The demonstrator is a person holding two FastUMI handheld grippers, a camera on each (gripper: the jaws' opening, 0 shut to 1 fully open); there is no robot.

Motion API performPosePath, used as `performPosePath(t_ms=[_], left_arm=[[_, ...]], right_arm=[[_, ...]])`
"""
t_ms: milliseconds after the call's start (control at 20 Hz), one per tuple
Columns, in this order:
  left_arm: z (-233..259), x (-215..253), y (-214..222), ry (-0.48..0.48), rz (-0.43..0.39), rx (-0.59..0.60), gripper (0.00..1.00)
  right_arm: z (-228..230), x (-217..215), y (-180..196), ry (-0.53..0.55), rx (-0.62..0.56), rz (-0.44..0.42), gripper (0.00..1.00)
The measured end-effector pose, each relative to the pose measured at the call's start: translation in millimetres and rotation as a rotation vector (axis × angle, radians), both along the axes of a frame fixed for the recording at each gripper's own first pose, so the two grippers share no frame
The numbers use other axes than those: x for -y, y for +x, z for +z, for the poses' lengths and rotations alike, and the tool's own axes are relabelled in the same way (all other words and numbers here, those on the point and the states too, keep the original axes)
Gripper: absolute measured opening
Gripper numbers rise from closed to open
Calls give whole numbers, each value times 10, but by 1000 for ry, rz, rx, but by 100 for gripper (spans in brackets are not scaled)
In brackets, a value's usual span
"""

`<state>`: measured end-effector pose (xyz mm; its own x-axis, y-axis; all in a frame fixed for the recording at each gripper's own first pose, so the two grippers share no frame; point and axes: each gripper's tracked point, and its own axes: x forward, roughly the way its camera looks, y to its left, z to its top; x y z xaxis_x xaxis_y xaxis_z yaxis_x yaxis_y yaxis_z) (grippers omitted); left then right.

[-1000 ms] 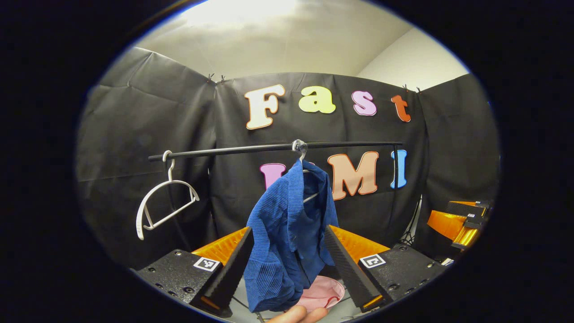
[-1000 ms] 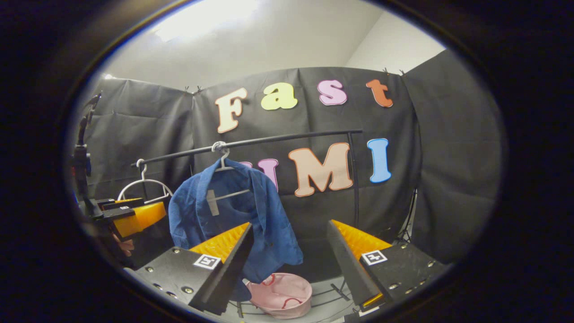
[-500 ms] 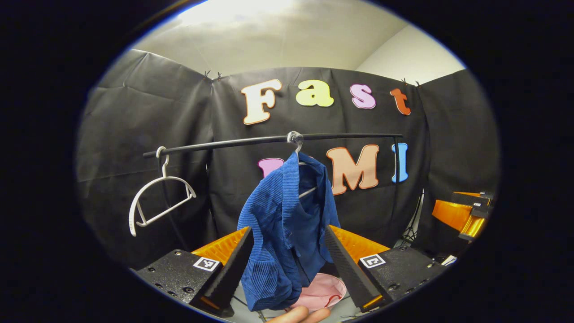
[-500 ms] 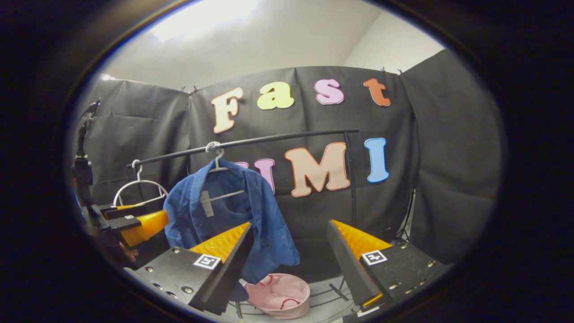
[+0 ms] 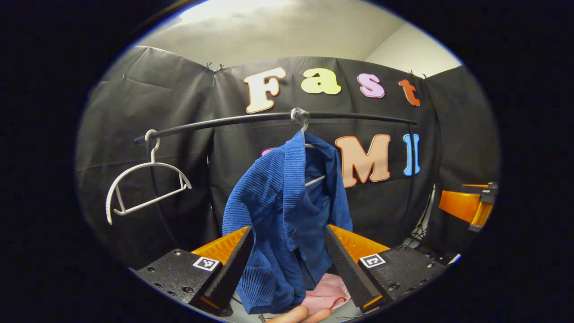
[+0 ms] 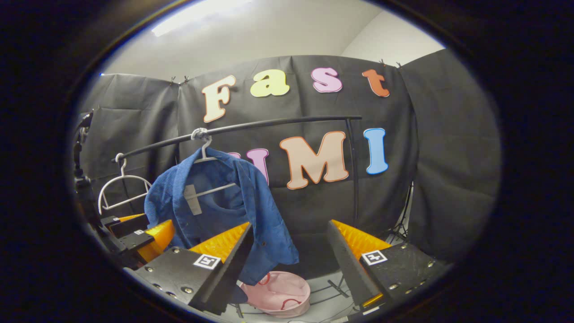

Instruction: Grasp the clothes on the hanger with both hands and then place them into the laundry hamper below.

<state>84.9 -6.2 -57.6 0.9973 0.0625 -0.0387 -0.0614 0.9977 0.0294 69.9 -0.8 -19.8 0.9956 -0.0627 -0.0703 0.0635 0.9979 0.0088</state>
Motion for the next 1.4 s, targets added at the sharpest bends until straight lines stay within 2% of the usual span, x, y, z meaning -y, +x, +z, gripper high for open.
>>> performPosePath(t_ms=[200,350,400,450,500,550,750,850,900,950,1100,1300,1400], left_arm=[[-203,-57,328,-16,-16,-43,98],[-340,-188,494,-9,5,-62,100],[-373,-207,550,6,19,-65,97],[-430,-222,600,22,36,-83,100],[-453,-247,643,22,54,-87,93],[-471,-242,694,12,67,-92,97],[-501,-249,825,50,117,-113,99],[-487,-304,836,31,150,-129,93],[-472,-328,852,17,167,-126,87],[-444,-379,868,12,194,-117,86],[-442,-434,861,20,230,-125,67],[-409,-461,858,34,209,-135,60],[-425,-396,872,-2,161,-146,43]], right_arm=[[-59,-149,420,12,-11,-9,98],[-148,-276,745,22,-6,-4,98],[-199,-329,863,27,-17,9,99],[-275,-391,974,28,-31,27,99],[-328,-427,1097,17,-40,42,99],[-374,-445,1213,0,-47,59,99],[-476,-584,1682,-13,-69,154,100],[-447,-630,1891,-13,-51,201,99],[-446,-647,2013,-17,-51,218,99],[-452,-674,2120,-17,-50,232,99],[-453,-855,2355,13,-43,311,99],[-474,-1061,2605,32,-42,389,99],[-478,-1073,2776,40,-43,398,98]])
